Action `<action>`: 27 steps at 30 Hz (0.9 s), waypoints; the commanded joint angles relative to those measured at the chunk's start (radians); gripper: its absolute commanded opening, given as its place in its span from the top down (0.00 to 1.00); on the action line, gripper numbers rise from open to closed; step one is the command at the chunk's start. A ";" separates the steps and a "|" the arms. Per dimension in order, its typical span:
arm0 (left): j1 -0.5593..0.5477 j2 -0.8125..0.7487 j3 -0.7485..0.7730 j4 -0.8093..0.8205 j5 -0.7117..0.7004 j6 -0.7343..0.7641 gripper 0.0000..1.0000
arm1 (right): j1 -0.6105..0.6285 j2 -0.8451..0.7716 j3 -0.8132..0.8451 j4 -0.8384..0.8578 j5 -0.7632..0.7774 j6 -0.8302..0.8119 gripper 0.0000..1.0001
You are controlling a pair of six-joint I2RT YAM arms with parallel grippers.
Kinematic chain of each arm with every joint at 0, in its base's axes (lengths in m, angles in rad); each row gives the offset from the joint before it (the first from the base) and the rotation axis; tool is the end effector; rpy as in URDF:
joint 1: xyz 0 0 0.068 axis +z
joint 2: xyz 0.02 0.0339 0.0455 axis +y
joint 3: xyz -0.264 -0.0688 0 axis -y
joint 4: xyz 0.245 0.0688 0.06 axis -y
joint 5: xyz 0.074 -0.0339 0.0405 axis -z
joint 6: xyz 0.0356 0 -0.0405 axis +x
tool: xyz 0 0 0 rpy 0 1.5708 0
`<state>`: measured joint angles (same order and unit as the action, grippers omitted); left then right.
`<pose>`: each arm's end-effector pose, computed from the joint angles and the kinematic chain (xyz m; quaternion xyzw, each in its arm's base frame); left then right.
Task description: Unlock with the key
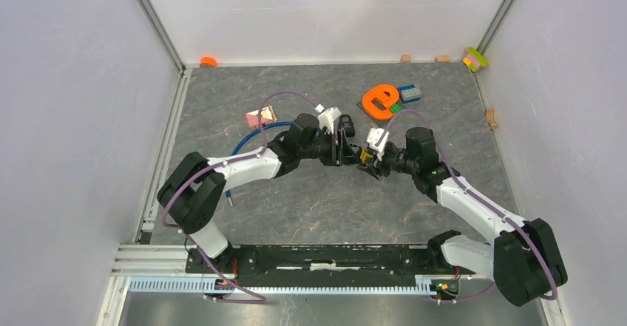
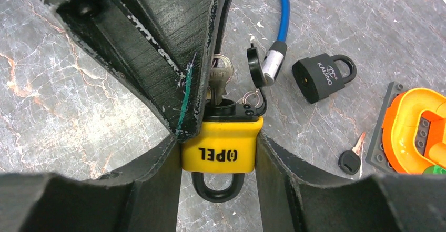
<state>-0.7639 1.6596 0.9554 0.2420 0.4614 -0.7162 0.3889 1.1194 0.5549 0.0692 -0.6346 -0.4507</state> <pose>0.2517 -0.2631 0.2164 0.1401 0.8246 -0.4891 0.2473 0.2088 0.1084 0.2219 -0.4785 0.6800 0.2528 0.4947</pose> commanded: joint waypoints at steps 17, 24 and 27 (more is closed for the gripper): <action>0.060 -0.092 -0.025 -0.013 0.103 0.081 0.29 | -0.042 -0.052 -0.042 0.086 -0.107 -0.114 1.00; 0.060 -0.056 -0.001 0.015 0.134 0.059 0.37 | -0.042 -0.054 -0.049 0.078 -0.131 -0.117 1.00; 0.064 -0.056 0.005 0.014 0.132 0.059 0.44 | -0.042 -0.054 -0.051 0.076 -0.135 -0.117 1.00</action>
<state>-0.7063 1.5963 0.9264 0.2119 0.5617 -0.6685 0.3504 1.0935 0.4984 0.0948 -0.7288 -0.5522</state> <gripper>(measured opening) 0.592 0.523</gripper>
